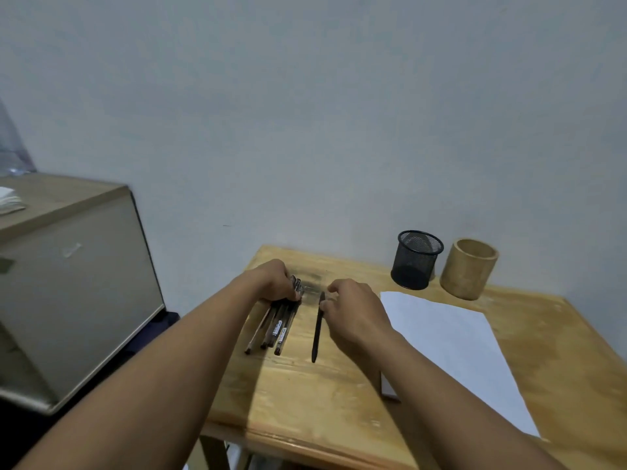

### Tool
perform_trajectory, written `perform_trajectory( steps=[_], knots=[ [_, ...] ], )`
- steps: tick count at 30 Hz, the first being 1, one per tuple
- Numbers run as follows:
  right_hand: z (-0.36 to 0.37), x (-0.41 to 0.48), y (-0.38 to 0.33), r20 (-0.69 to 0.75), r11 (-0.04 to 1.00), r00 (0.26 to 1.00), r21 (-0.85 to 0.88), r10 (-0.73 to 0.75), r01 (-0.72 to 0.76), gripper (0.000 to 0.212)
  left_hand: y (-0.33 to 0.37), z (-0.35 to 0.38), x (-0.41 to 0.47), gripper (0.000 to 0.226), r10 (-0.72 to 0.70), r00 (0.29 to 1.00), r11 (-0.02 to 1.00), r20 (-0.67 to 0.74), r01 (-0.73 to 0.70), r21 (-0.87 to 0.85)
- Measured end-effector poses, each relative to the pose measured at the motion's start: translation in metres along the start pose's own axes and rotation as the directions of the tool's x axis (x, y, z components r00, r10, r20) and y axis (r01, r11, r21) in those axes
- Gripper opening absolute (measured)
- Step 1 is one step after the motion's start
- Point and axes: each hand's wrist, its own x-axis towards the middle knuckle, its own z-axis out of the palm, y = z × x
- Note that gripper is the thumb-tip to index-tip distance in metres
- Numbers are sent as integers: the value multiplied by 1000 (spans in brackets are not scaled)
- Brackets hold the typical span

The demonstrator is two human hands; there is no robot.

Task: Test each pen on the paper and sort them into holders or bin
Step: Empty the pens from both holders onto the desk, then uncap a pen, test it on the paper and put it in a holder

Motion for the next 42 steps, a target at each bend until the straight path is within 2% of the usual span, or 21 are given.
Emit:
perform_trajectory(
  steps=[3, 5, 7, 9, 12, 15, 21, 25, 28, 33, 38, 42],
  knots=[
    [8, -2, 6, 121, 993, 989, -75, -82, 92, 27, -3, 2, -2, 29, 35, 998, 998, -54, -32, 58],
    [14, -2, 10, 189, 987, 977, -110, -99, 121, 24, -6, 3, -3, 55, 56, 995, 992, -87, -46, 115],
    [19, -3, 14, 234, 982, 964, -107, -125, 154, 37, -11, 5, -8, 71, 95, 986, 987, -134, -76, 140],
    [22, -4, 16, 246, 978, 958, -112, -147, 178, 49, -17, 10, -13, 63, 166, 966, 974, -200, -128, 189],
    [24, -7, 14, 226, 958, 952, -148, -208, 244, 54, -28, 19, -21, 35, 277, 932, 945, -232, -221, 240],
    [26, -8, 12, 216, 943, 945, -173, -247, 286, 53, -40, 27, -28, 35, 315, 931, 926, -185, -259, 275],
    [28, -8, 15, 125, 964, 965, -108, -230, 244, 39, -47, 36, -31, 34, 339, 923, 925, -183, -292, 245],
    [24, -9, 18, 66, 973, 975, -78, -213, 218, 29, -44, 40, -37, 59, 357, 916, 917, -181, -307, 253],
    [22, -10, 19, 32, 975, 979, -80, -203, 205, 26, -40, 42, -41, 53, 374, 912, 907, -166, -323, 270],
    [22, -13, 15, 72, 974, 977, -96, -199, 205, 30, -36, 40, -44, 40, 361, 923, 909, -136, -316, 271],
    [25, -8, 14, -20, 987, 993, -118, -117, 113, 19, -35, 41, -45, 34, 356, 921, 918, -159, -313, 243],
    [25, -3, 12, -91, 995, 995, -97, -29, 20, 19, -30, 40, -47, 30, 362, 910, 922, -203, -318, 220]
  ],
)
